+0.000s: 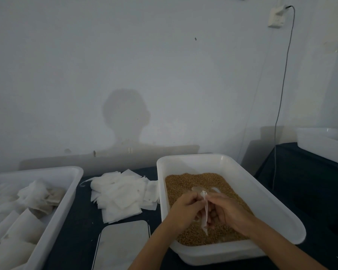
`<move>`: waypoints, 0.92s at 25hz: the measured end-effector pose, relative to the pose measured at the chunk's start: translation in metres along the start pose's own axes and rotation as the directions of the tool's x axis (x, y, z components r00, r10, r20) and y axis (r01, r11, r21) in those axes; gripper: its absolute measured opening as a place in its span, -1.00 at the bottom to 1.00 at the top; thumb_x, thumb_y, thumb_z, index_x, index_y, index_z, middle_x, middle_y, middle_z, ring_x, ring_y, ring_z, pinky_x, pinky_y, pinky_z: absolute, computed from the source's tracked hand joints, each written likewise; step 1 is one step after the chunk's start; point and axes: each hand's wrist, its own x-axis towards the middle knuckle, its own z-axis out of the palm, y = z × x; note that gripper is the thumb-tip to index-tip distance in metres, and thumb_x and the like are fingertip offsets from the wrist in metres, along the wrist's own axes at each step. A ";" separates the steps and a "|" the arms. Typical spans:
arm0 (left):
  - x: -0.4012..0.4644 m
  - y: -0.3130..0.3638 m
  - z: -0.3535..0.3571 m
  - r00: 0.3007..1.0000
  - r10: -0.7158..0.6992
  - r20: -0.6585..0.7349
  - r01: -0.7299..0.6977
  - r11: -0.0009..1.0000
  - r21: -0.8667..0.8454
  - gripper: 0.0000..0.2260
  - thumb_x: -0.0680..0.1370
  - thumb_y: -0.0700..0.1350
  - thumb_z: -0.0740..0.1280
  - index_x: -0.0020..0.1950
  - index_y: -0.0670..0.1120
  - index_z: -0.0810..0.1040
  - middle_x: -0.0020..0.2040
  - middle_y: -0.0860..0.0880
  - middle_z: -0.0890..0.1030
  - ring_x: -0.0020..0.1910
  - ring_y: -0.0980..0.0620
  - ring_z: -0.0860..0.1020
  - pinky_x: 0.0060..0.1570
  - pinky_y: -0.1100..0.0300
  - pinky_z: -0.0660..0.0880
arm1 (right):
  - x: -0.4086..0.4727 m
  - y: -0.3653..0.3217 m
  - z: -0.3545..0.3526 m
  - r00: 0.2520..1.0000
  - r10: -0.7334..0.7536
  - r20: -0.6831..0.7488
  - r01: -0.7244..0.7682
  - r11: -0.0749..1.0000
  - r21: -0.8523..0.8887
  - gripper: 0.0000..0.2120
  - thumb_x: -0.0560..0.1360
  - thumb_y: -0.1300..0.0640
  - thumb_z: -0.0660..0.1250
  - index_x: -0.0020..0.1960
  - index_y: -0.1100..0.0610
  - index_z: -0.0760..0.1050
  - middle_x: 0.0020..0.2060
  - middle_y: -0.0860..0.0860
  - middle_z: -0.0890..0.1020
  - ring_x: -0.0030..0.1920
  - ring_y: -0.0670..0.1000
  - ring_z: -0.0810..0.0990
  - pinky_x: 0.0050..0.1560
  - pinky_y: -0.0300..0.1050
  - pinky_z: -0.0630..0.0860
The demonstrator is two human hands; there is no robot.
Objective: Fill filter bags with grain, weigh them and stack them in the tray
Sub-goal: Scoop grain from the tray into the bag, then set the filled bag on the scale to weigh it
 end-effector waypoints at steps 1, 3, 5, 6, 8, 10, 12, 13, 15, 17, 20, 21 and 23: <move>0.001 -0.002 0.000 1.000 0.010 -0.017 -0.009 0.998 0.059 -0.86 0.59 -0.20 0.21 -0.15 -0.15 0.49 -0.21 -0.19 0.58 -0.22 -0.09 0.55 -0.09 -0.07 0.52 | -0.001 0.000 0.000 1.000 0.006 -0.004 -0.006 1.000 -0.015 -0.70 0.61 0.12 0.09 -0.05 0.27 0.53 -0.29 0.23 0.63 -0.38 0.08 0.61 -0.40 -0.13 0.52; 0.002 -0.005 0.000 0.998 0.053 -0.040 -0.044 0.978 0.202 -0.87 0.58 -0.16 0.24 -0.16 -0.12 0.48 -0.19 -0.18 0.58 -0.22 -0.09 0.53 -0.09 -0.06 0.53 | -0.003 -0.002 0.001 0.999 0.021 -0.034 -0.023 0.997 -0.074 -0.73 0.62 0.18 0.10 -0.04 0.24 0.55 -0.29 0.18 0.66 -0.36 0.07 0.62 -0.38 -0.14 0.54; 0.003 -0.008 0.000 0.995 0.077 -0.060 -0.054 0.947 0.316 -0.87 0.56 -0.14 0.28 -0.19 -0.06 0.45 -0.23 -0.07 0.54 -0.28 0.04 0.48 -0.18 0.04 0.51 | -0.003 -0.003 0.002 0.994 0.034 -0.106 -0.054 0.979 -0.197 -0.77 0.61 0.21 0.14 -0.01 0.20 0.57 -0.31 0.12 0.68 -0.35 0.05 0.64 -0.35 -0.17 0.56; 0.004 -0.009 0.000 0.993 0.088 -0.081 -0.054 0.935 0.351 -0.85 0.55 -0.14 0.29 -0.22 -0.02 0.42 -0.26 0.00 0.50 -0.32 0.13 0.43 -0.24 0.13 0.47 | -0.003 -0.003 0.002 0.989 0.042 -0.141 -0.077 0.964 -0.254 -0.79 0.60 0.22 0.15 -0.01 0.19 0.57 -0.33 0.09 0.68 -0.36 0.02 0.64 -0.36 -0.19 0.55; 0.004 -0.009 0.000 0.983 0.125 -0.137 -0.062 0.918 0.392 -0.77 0.51 -0.19 0.31 -0.25 0.04 0.33 -0.33 0.07 0.42 -0.42 0.21 0.34 -0.35 0.32 0.34 | -0.001 -0.002 0.001 0.979 0.065 -0.195 -0.125 0.942 -0.311 -0.81 0.59 0.23 0.17 0.01 0.20 0.56 -0.38 0.05 0.67 -0.39 -0.01 0.62 -0.38 -0.18 0.51; 0.005 -0.007 0.000 0.974 0.181 -0.137 -0.104 0.891 0.441 -0.74 0.50 -0.25 0.28 -0.21 0.08 0.30 -0.34 0.04 0.43 -0.43 0.19 0.37 -0.40 0.35 0.33 | 0.000 -0.003 0.000 0.966 0.098 -0.240 -0.172 0.933 -0.315 -0.81 0.58 0.24 0.17 0.00 0.24 0.55 -0.41 0.05 0.65 -0.41 0.01 0.61 -0.39 -0.17 0.49; 0.005 -0.005 0.001 0.974 0.214 -0.072 -0.144 0.835 0.531 -0.79 0.52 -0.26 0.25 -0.15 0.06 0.43 -0.27 -0.01 0.54 -0.31 0.13 0.48 -0.26 0.28 0.46 | -0.001 -0.005 -0.001 0.961 0.126 -0.246 -0.204 0.925 -0.322 -0.80 0.57 0.23 0.17 -0.08 0.24 0.56 -0.41 0.07 0.64 -0.41 0.01 0.59 -0.39 -0.19 0.48; 0.005 -0.005 0.001 0.977 0.210 -0.046 -0.145 0.802 0.579 -0.82 0.53 -0.27 0.24 -0.14 -0.01 0.53 -0.20 -0.04 0.58 -0.21 0.07 0.52 -0.13 0.23 0.51 | -0.001 -0.006 -0.001 0.964 0.134 -0.228 -0.205 0.924 -0.322 -0.79 0.57 0.22 0.17 -0.12 0.22 0.56 -0.40 0.08 0.64 -0.41 0.01 0.59 -0.40 -0.20 0.48; 0.005 -0.006 0.003 0.977 0.208 -0.054 -0.132 0.777 0.615 -0.83 0.53 -0.26 0.21 -0.19 -0.15 0.57 -0.14 -0.09 0.59 -0.11 0.02 0.52 0.00 0.12 0.48 | -0.003 -0.011 -0.003 0.968 0.158 -0.195 -0.208 0.939 -0.272 -0.78 0.56 0.19 0.18 -0.18 0.18 0.56 -0.36 0.09 0.64 -0.38 0.00 0.59 -0.38 -0.20 0.48; 0.003 -0.006 0.004 0.978 0.196 -0.076 -0.115 0.800 0.588 -0.83 0.53 -0.16 0.25 -0.25 -0.16 0.50 -0.15 -0.09 0.53 -0.17 0.02 0.47 -0.13 0.15 0.47 | -0.001 -0.013 -0.011 0.963 0.141 -0.231 -0.208 0.932 -0.298 -0.77 0.58 0.13 0.19 -0.17 0.16 0.54 -0.30 0.09 0.65 -0.33 0.00 0.60 -0.30 -0.16 0.51; 0.004 -0.009 -0.001 0.985 0.152 -0.085 -0.062 0.761 0.646 -0.79 0.49 0.02 0.36 -0.16 -0.08 0.41 -0.07 0.00 0.41 -0.16 0.07 0.38 -0.21 0.35 0.29 | 0.003 -0.008 -0.034 0.938 0.030 -0.345 -0.309 0.522 -0.795 -0.87 0.58 -0.01 0.22 0.00 0.05 0.44 -0.26 -0.10 0.54 -0.28 -0.13 0.53 -0.27 -0.27 0.43; 0.004 -0.012 -0.005 0.984 0.150 -0.099 -0.044 0.737 0.675 -0.79 0.50 0.01 0.36 -0.15 -0.07 0.39 -0.06 0.02 0.37 -0.14 0.08 0.37 -0.19 0.39 0.25 | 0.005 -0.006 -0.038 0.936 0.044 -0.349 -0.340 0.367 -0.866 -0.78 0.56 -0.04 0.26 0.13 0.05 0.40 -0.26 -0.14 0.49 -0.27 -0.16 0.49 -0.30 -0.31 0.36; 0.005 -0.015 -0.014 0.970 0.198 -0.141 -0.044 0.713 0.700 -0.80 0.55 -0.02 0.31 -0.17 -0.10 0.40 -0.02 0.03 0.32 -0.10 0.12 0.34 -0.15 0.43 0.25 | 0.010 -0.003 -0.040 0.923 0.114 -0.367 -0.384 0.259 -0.886 -0.50 0.54 -0.04 0.30 0.40 0.09 0.25 -0.12 -0.13 0.53 -0.12 -0.13 0.52 -0.22 -0.31 0.38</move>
